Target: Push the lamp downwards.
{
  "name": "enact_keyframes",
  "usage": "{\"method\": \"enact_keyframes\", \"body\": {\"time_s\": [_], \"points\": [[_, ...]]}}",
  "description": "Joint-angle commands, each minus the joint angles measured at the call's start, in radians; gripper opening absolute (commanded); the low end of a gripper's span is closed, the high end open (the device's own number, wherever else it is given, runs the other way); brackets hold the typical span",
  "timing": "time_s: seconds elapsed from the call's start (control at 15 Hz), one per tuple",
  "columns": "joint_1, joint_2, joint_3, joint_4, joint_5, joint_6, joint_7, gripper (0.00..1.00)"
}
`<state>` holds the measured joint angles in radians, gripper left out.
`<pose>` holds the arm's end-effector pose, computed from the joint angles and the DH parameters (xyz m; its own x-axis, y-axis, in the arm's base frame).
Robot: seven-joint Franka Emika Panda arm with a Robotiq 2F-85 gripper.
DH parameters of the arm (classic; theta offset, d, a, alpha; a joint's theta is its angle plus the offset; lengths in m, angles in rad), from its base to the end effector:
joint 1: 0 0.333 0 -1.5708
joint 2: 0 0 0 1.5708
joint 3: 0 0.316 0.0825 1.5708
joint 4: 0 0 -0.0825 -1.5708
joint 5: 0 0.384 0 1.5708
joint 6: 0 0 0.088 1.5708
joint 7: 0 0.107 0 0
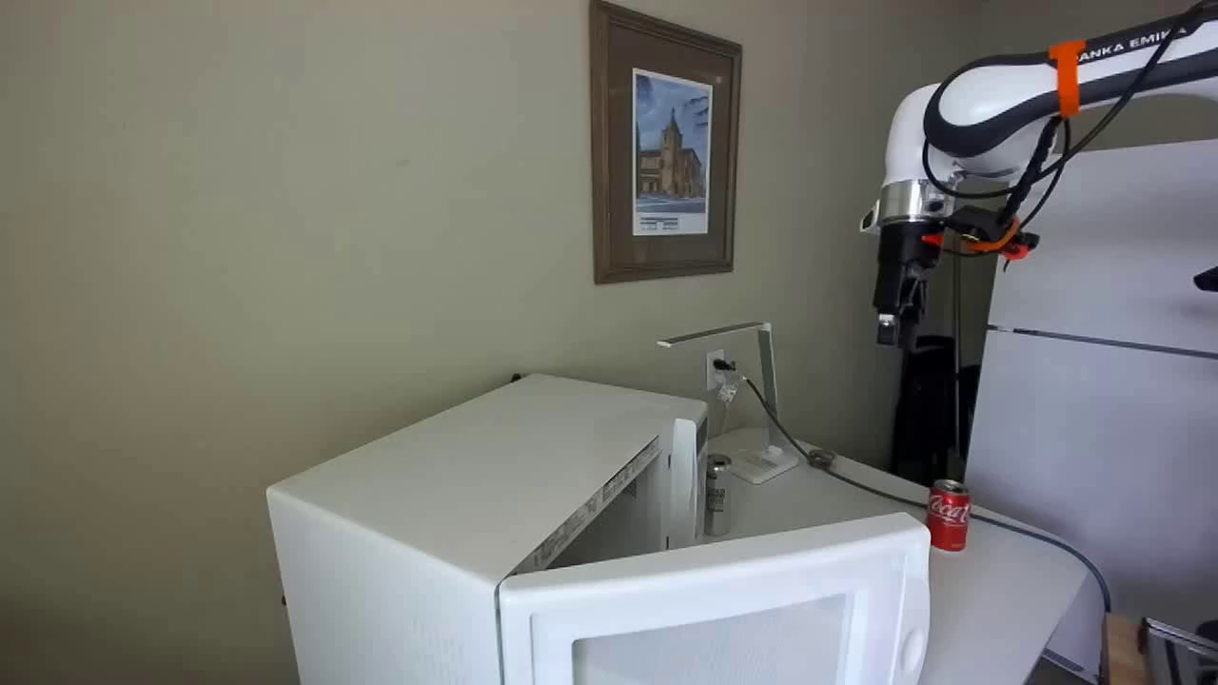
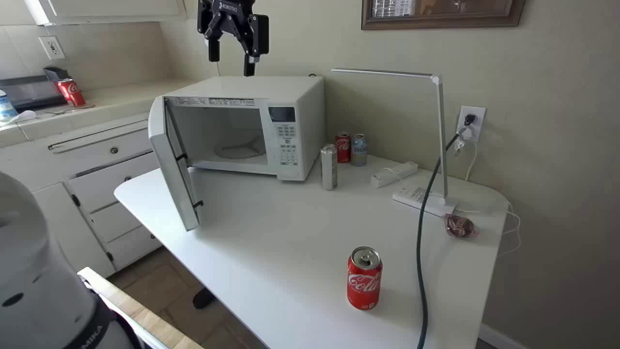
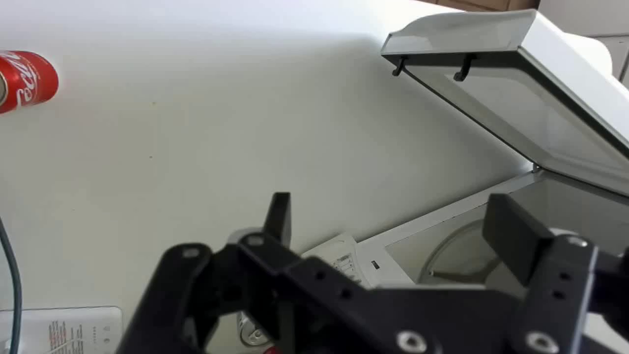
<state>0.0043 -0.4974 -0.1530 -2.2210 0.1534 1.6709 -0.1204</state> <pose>0.3938 -0.0533 0.5613 0.9992 -0.0239 -0.0326 -0.0307 -0.9732 -0.2279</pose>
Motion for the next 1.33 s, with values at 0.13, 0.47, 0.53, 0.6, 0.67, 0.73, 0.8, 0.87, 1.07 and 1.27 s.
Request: {"method": "enact_keyframes", "body": {"time_s": [0.13, 0.47, 0.53, 0.6, 0.67, 0.73, 0.8, 0.87, 1.07, 1.27], "points": [[-0.021, 0.002, 0.016, 0.002, 0.008, -0.003, -0.008, 1.00], [-0.021, 0.003, 0.016, 0.002, 0.008, -0.003, -0.008, 1.00], [-0.026, 0.009, 0.019, 0.004, -0.001, 0.012, 0.004, 1.00], [-0.031, 0.029, 0.016, 0.021, 0.021, 0.035, 0.025, 1.00], [-0.037, 0.042, 0.018, 0.033, 0.024, 0.058, 0.041, 1.00], [-0.046, 0.061, 0.023, 0.053, 0.008, 0.105, 0.054, 1.00], [-0.050, 0.080, 0.023, 0.071, 0.011, 0.138, 0.064, 1.00], [-0.053, 0.112, 0.022, 0.108, 0.010, 0.163, 0.071, 1.00], [-0.055, 0.204, 0.034, 0.222, -0.010, 0.195, 0.094, 1.00], [-0.066, 0.317, 0.065, 0.364, -0.101, 0.191, 0.146, 1.00]]}}
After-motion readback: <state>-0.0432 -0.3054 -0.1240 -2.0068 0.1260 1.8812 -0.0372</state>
